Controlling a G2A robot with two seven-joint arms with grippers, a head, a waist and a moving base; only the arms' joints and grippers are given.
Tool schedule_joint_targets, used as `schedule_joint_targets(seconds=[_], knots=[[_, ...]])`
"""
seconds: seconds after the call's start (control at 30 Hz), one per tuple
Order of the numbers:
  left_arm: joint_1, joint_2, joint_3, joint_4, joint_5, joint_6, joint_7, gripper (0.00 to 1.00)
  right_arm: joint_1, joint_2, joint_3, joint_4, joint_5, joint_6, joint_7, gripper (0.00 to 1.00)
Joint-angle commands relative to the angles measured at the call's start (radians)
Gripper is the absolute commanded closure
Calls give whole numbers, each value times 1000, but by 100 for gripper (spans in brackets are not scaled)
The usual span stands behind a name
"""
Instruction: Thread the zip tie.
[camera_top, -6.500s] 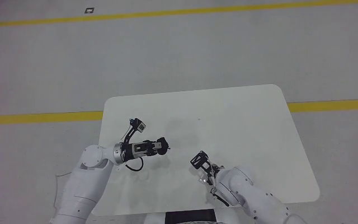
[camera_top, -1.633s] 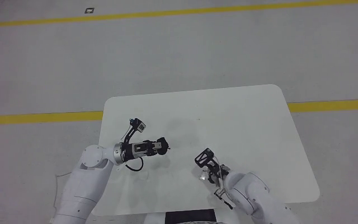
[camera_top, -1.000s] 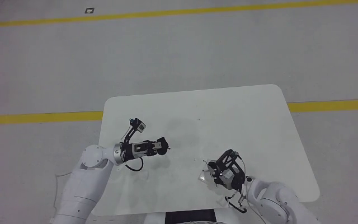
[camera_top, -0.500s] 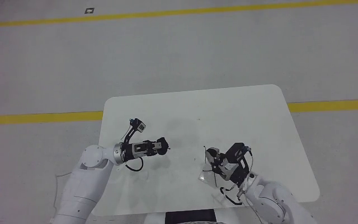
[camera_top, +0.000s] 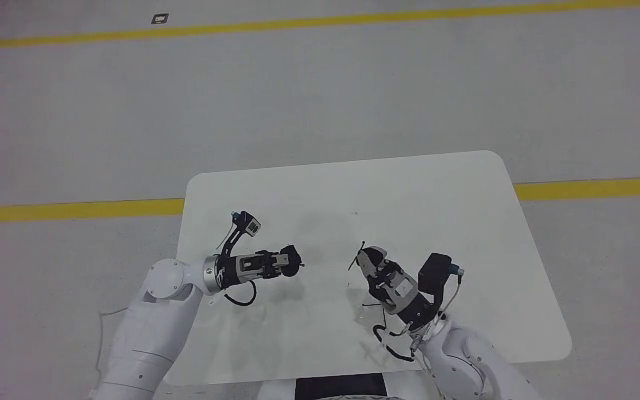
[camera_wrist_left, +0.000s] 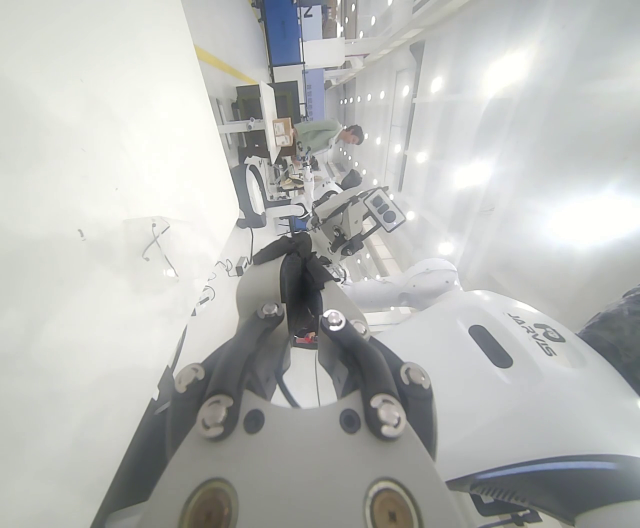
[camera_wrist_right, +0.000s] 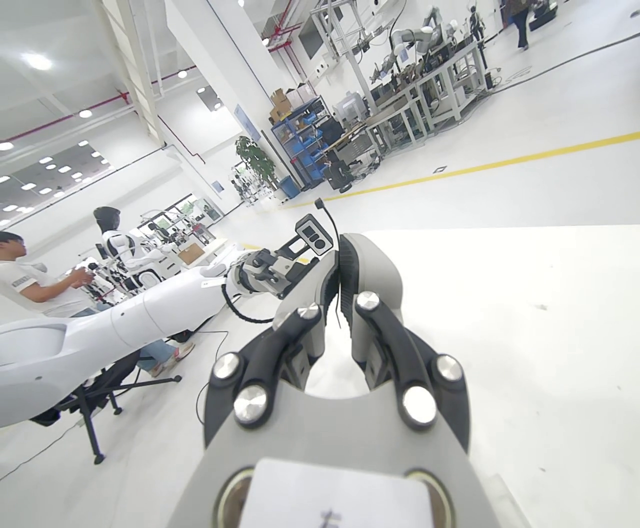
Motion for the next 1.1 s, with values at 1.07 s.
schedule_joint_targets(seconds=[1.07], knots=[[0,0,0,0,0,0,0,100,126,-80,-270,139,-146,334,-319,100]])
